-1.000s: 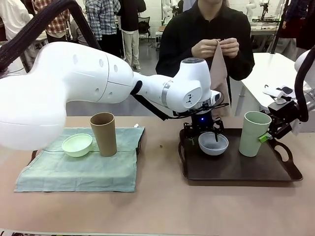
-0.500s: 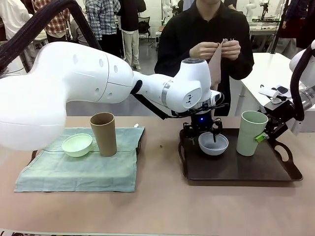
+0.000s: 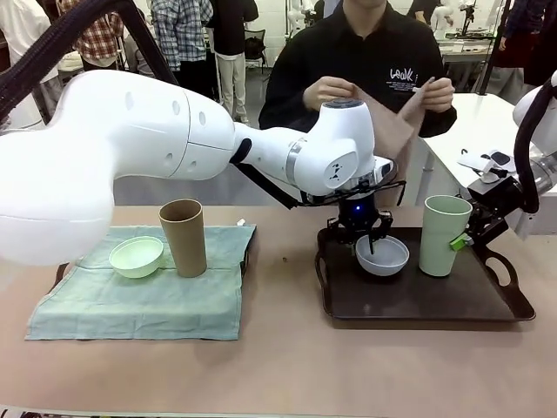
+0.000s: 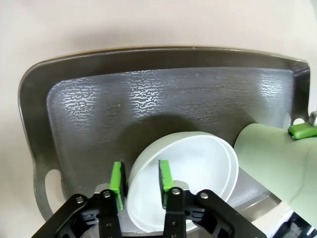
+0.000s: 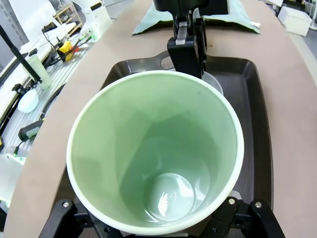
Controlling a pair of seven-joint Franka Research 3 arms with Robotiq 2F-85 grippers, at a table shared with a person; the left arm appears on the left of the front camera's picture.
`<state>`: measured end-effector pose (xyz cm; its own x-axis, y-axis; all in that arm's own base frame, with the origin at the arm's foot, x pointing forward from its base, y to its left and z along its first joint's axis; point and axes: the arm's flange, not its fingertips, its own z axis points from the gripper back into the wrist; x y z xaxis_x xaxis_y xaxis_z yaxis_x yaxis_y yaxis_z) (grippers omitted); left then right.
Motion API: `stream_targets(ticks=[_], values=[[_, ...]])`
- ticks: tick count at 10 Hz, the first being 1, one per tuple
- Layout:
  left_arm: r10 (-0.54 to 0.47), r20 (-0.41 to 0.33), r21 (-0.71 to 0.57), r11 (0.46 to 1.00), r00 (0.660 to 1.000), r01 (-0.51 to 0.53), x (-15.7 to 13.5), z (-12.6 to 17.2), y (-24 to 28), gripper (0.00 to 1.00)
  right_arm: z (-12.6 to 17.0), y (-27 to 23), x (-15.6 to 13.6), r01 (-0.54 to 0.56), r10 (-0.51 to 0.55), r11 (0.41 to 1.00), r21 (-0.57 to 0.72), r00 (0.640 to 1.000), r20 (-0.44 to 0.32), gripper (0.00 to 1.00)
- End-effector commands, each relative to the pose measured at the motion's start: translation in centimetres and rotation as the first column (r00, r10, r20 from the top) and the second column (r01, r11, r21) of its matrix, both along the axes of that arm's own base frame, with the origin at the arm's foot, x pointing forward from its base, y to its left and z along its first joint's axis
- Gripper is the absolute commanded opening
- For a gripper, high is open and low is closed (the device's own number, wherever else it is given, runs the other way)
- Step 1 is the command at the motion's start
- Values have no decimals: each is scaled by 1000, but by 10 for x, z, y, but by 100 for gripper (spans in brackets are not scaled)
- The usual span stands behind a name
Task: Set up a tray with a mat and arrange the tableware.
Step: Pick up the Picnic Bowl and Reusable plastic cup from the Handle tray in front of the human's position and hold them in the air.
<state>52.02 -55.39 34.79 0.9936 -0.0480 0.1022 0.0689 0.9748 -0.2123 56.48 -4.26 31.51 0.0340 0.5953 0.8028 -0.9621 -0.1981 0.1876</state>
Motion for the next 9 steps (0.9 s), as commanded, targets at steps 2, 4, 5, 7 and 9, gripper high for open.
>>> stream_targets(ticks=[2, 4, 5, 7, 9], values=[[-35, -1, 36, 999, 999, 35, -2, 8, 2, 0, -4, -3, 6, 7, -8, 1000, 14, 1000, 6, 0], [-39, -5, 48, 998, 999, 39, 0, 8, 2, 0, -5, -5, 6, 7, -7, 1000, 17, 1000, 7, 0], [-35, -6, 50, 998, 999, 36, 0, 8, 2, 0, -5, -6, 6, 9, -9, 1000, 18, 1000, 9, 0], [-36, -4, 49, 998, 999, 36, 0, 10, 2, 0, -5, -8, 6, 13, -13, 1000, 22, 1000, 8, 26], [-13, -24, 21, 1000, 1000, 13, -4, 18, 5, 0, 6, -13, 0, 10, -10, 999, 52, 1000, 10, 26]])
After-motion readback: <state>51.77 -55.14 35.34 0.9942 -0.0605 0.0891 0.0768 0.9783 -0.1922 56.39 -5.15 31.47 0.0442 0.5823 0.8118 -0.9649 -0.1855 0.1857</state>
